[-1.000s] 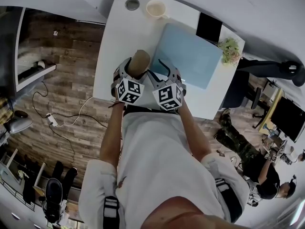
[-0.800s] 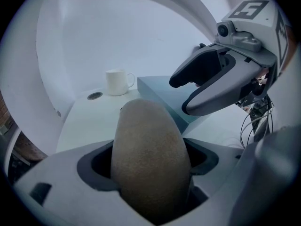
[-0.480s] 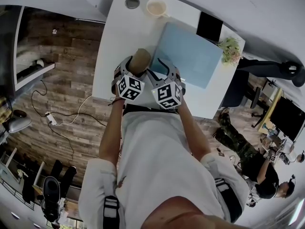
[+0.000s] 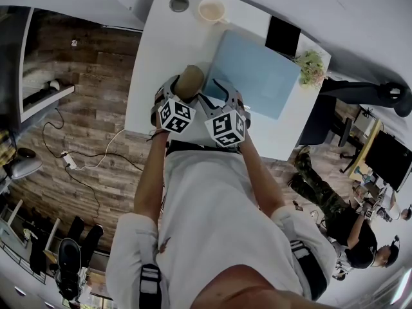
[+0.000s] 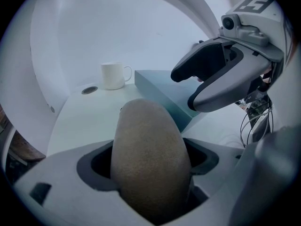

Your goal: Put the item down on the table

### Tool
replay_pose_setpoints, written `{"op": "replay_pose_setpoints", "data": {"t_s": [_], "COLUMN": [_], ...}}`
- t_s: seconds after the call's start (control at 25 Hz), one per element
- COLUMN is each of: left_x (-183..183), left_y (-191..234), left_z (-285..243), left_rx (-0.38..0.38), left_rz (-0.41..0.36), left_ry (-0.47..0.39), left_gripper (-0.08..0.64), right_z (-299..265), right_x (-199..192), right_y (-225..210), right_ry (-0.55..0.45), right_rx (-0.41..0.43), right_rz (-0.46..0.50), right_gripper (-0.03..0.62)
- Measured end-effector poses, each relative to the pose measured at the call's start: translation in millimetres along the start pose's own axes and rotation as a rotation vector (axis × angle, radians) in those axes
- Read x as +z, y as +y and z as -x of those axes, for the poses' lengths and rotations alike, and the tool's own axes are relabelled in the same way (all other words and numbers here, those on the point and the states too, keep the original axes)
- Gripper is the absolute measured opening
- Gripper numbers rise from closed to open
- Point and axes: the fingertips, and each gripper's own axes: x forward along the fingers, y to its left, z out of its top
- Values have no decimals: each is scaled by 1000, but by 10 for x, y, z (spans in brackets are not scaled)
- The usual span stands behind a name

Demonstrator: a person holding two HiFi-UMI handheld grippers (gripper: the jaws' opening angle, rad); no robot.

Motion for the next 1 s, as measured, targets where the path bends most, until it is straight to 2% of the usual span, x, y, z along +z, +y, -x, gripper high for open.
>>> {"op": "replay_pose_setpoints", "data": {"t_s": [0.6, 1.0], "left_x": [-11, -13], "left_y": [-4, -17], "left_z": [-26, -40], "left_rx": [-29, -20], "left_rz": [23, 2], "left_ry": [7, 19], "left_gripper": [425, 439], "right_z": [63, 112], "right_x": [-32, -21], "right_y": [36, 75], "right_ry": [-4, -7], "right_rx": [-7, -8], "right_rz": [4, 11], "right_gripper": [260, 261]}}
